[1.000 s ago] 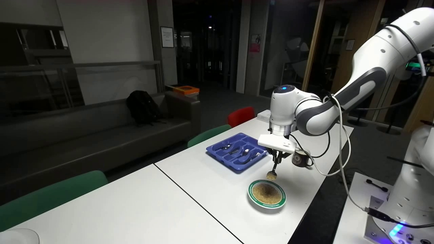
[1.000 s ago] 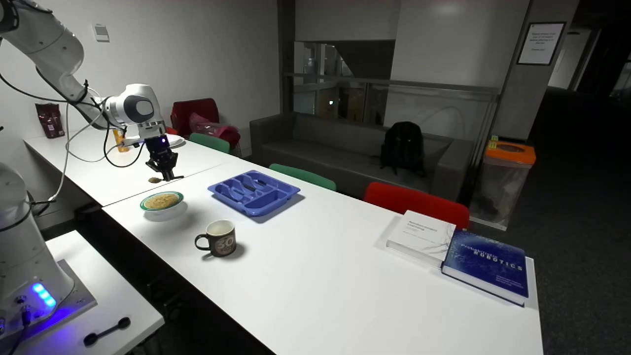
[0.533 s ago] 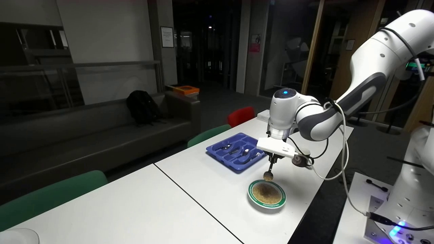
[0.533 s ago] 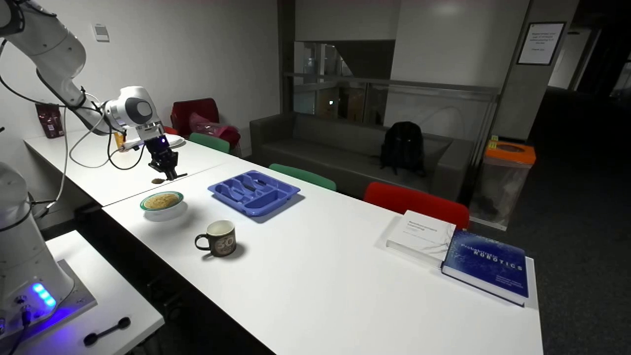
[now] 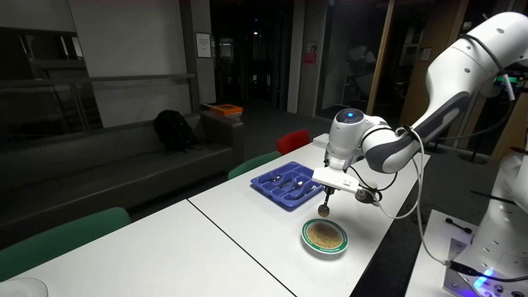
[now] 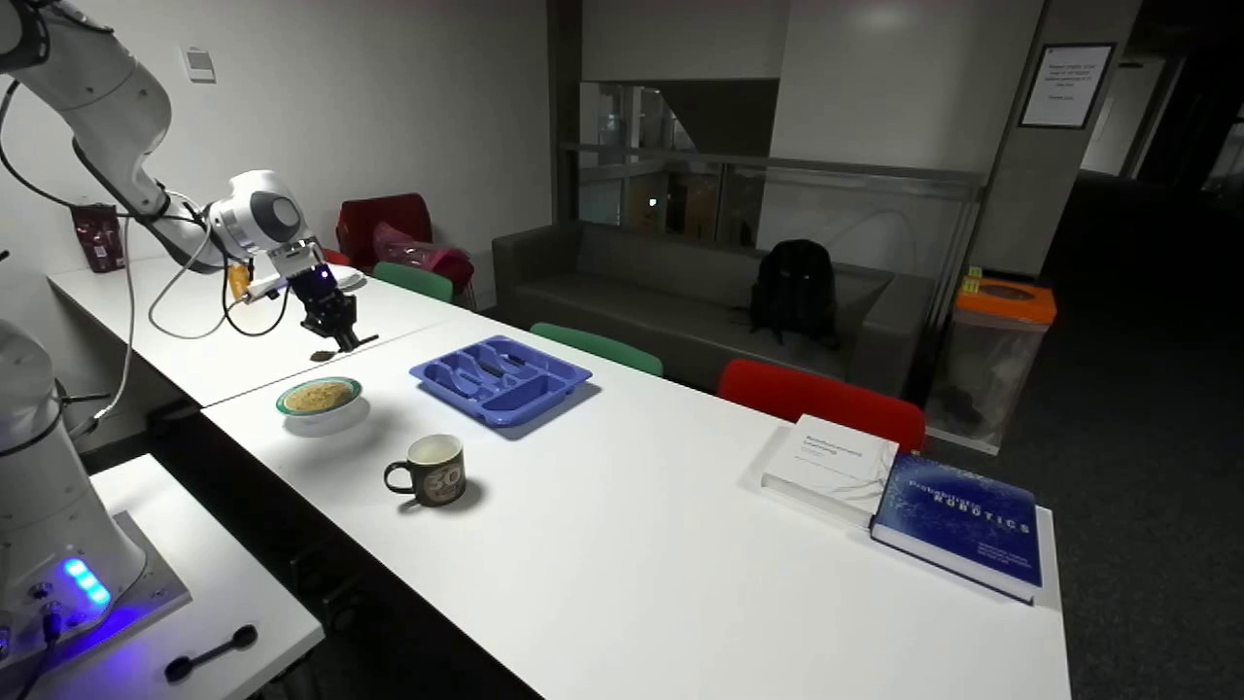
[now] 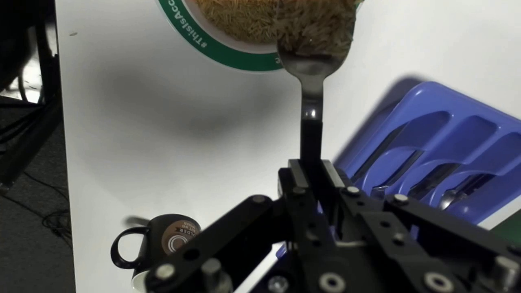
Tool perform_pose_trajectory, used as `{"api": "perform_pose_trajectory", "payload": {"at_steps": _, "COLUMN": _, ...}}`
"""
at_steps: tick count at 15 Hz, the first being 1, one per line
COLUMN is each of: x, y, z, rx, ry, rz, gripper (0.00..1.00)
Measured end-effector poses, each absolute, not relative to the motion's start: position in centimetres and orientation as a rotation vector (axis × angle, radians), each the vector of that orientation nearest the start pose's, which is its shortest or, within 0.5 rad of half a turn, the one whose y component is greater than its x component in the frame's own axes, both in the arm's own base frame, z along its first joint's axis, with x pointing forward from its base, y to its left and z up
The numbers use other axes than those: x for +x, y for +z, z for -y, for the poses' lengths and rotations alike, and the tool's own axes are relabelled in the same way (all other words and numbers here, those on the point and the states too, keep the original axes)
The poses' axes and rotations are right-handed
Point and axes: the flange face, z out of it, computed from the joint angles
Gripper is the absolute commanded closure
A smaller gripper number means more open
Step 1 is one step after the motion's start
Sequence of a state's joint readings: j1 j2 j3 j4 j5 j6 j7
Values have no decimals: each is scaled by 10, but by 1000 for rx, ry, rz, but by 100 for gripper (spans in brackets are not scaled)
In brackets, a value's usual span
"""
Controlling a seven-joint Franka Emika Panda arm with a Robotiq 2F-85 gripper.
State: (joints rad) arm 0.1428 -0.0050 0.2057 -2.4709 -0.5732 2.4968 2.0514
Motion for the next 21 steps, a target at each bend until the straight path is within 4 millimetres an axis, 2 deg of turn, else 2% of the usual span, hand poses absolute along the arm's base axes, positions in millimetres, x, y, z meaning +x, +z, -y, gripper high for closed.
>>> {"api": "perform_pose_trajectory", "payload": {"at_steps": 16, "x": 445, "y": 290, "z": -170, "rx": -2581, "ry": -775, "rz": -1787, "gripper": 97}}
{"api": "perform_pose_trajectory", "payload": {"at_steps": 21, "x": 441, "y": 289, "z": -177, "rx": -2565, "ry": -860, "rz": -1750, "gripper": 97}}
